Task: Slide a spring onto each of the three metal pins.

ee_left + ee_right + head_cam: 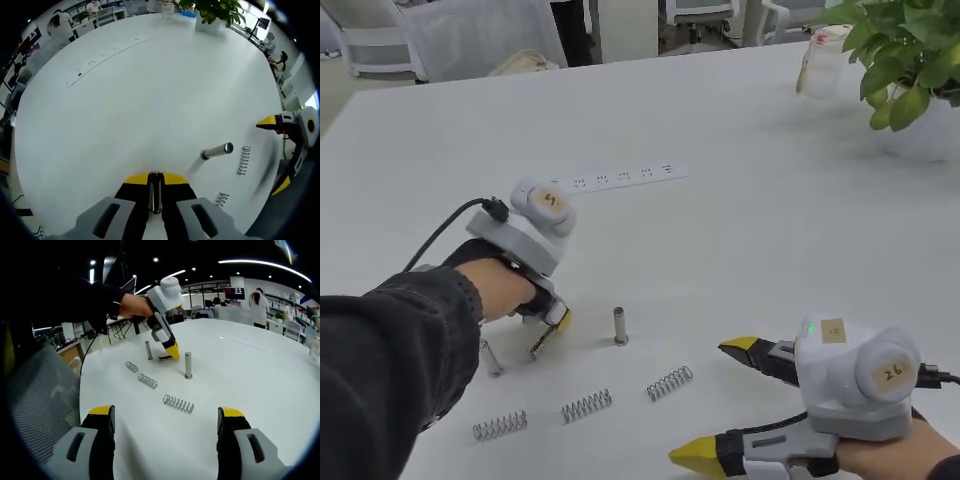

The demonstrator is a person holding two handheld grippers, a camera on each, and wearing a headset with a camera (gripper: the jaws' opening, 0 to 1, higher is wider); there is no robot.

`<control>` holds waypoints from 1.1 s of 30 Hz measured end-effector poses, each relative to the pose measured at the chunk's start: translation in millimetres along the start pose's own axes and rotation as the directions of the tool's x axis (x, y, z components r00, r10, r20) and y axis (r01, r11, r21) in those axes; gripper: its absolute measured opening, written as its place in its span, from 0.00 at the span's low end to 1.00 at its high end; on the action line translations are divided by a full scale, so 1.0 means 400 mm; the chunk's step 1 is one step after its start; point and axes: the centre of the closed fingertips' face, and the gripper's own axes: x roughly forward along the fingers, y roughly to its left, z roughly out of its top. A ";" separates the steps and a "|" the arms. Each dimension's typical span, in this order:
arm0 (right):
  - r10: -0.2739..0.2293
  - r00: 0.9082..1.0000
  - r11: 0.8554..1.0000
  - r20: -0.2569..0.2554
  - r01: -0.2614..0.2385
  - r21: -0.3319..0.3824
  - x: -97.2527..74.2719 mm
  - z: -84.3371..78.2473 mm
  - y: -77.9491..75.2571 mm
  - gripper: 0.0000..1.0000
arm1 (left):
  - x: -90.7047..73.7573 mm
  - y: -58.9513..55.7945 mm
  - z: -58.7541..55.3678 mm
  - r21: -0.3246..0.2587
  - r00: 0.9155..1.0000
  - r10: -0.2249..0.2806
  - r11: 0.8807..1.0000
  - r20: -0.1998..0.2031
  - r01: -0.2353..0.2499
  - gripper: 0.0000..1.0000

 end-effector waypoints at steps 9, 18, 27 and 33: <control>0.001 1.000 1.000 0.005 -0.001 -0.008 0.000 0.007 0.001 0.83 | -0.019 -0.003 0.008 0.011 1.000 -0.003 1.000 0.017 0.003 0.00; 0.006 1.000 1.000 0.008 -0.006 -0.020 0.001 0.018 0.007 0.83 | -0.047 -0.004 0.007 0.021 0.999 0.003 1.000 0.033 -0.004 0.00; 0.013 1.000 0.999 0.006 -0.013 -0.031 0.003 0.023 0.012 0.83 | -0.063 -0.004 0.006 0.033 0.999 0.007 0.999 0.048 -0.009 0.00; 0.014 1.000 0.999 0.005 -0.014 -0.038 0.003 0.025 0.015 0.83 | -0.071 -0.006 0.005 0.037 0.998 0.010 0.999 0.058 -0.012 0.00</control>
